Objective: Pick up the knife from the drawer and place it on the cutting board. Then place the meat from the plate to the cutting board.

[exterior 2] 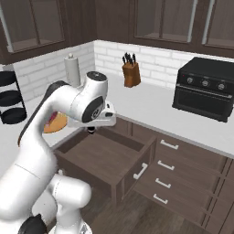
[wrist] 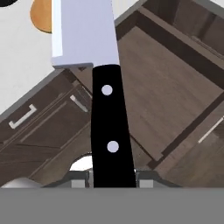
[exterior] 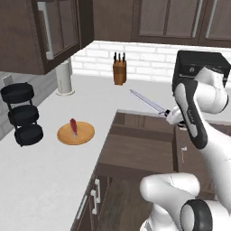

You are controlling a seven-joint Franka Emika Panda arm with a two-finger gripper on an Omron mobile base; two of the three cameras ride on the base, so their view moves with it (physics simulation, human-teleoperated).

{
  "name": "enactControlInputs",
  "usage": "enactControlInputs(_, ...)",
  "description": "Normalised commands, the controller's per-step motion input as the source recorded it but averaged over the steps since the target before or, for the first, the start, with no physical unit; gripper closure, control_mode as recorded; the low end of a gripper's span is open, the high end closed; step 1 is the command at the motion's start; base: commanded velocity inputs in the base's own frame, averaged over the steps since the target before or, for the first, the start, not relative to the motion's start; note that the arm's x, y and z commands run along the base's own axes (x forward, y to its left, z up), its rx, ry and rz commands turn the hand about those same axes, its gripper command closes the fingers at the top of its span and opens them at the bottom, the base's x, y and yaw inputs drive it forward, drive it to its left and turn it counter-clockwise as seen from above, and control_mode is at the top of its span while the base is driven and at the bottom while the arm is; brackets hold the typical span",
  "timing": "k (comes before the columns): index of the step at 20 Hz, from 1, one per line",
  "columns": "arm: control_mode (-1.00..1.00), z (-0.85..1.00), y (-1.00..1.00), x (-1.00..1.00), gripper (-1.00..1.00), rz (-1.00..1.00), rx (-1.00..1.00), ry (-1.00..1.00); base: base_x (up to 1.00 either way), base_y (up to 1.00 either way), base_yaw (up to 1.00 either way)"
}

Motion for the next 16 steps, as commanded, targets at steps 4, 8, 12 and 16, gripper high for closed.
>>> enactControlInputs(4,-1.00,0.49,0.38,-1.00,1.00,0.02,-0.22,-0.23,0.00,0.00,0.00)
enactControlInputs(8,-1.00,0.02,0.31,-1.00,1.00,0.05,-0.29,-0.21,0.00,0.00,0.00)
enactControlInputs(12,-1.00,-0.01,0.04,-0.57,1.00,0.01,-0.08,-0.08,0.00,0.00,0.00)
enactControlInputs(16,-1.00,0.00,0.00,0.00,1.00,0.00,0.00,0.00,0.00,0.00,0.00)
